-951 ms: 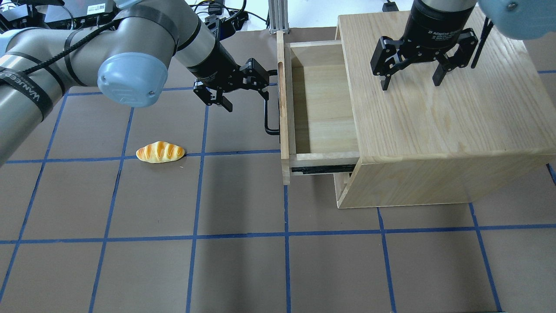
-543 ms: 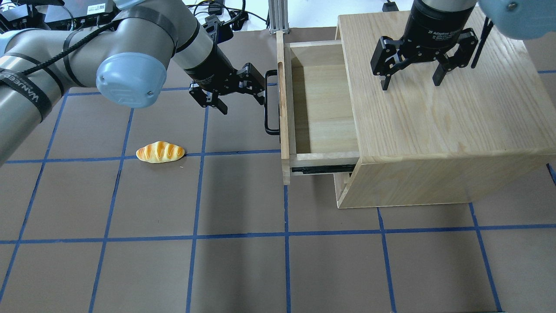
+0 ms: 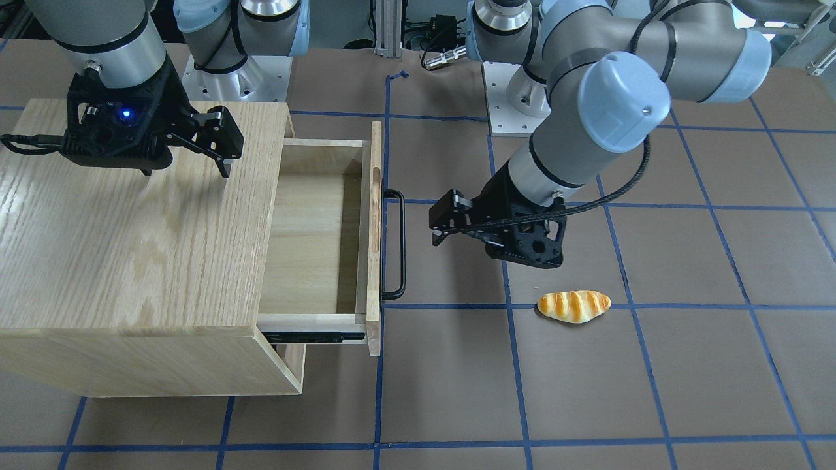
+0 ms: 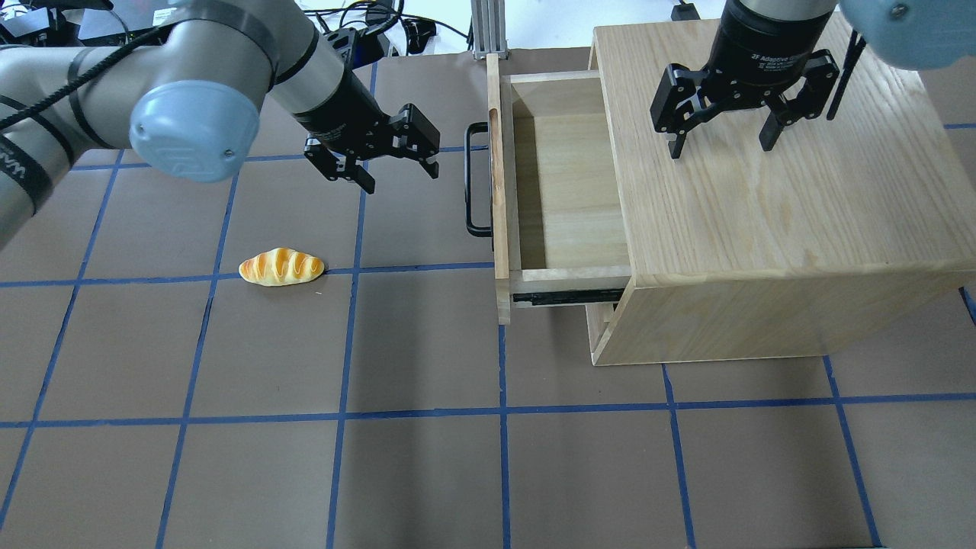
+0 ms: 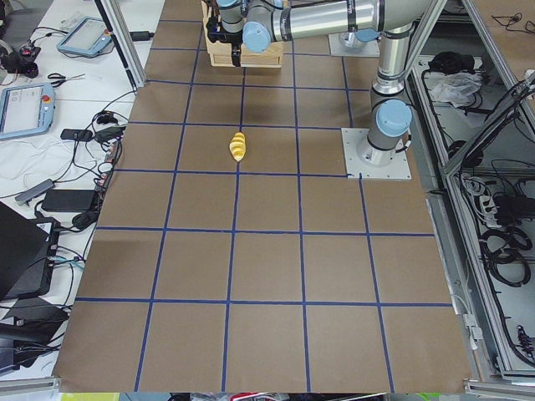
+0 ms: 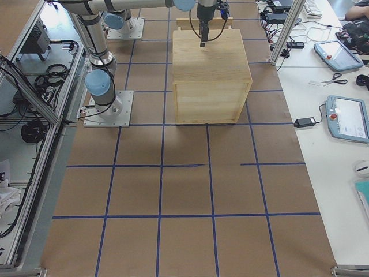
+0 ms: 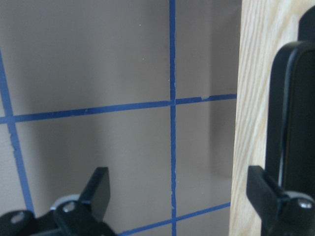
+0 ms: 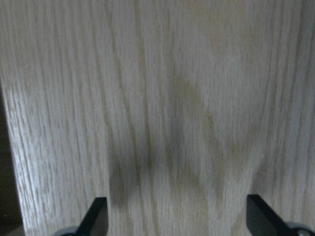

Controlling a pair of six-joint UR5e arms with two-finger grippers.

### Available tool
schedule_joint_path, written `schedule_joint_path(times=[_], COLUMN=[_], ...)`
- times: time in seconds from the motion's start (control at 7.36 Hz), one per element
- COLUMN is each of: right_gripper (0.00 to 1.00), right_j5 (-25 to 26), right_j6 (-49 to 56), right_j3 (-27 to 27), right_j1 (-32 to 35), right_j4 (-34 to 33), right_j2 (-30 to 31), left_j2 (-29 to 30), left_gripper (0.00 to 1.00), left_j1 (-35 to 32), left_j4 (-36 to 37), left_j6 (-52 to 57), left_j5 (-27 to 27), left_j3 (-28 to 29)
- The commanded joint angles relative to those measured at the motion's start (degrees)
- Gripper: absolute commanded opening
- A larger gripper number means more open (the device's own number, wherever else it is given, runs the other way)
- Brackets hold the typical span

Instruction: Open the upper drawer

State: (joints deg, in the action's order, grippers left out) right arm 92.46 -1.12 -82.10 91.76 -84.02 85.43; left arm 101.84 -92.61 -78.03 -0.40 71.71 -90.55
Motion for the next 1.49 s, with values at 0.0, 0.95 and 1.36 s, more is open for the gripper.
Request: schedule_joint_path(times=[0.0,0.95,1.36], right_gripper=[1.00,1.00,1.00], right_j5=[0.0,0.0,0.0], right_j6=[0.0,0.0,0.1], right_j3=[0.0,0.0,0.0], right_j1=[0.0,-0.1,-0.1], right_j4=[0.0,0.0,0.0], right_j2=[0.0,0.0,0.0], left_j2=[-3.7,-8.9,-9.2], left_gripper=[1.00,1.00,1.00], left_j1=[6.2,4.6,4.2], left_j4=[-8.7,-16.4,-15.8], left_j6=[7.6,7.0,6.6], left_j5=[9.7,20.8,20.5], left_j3=[2.5,8.2,8.0])
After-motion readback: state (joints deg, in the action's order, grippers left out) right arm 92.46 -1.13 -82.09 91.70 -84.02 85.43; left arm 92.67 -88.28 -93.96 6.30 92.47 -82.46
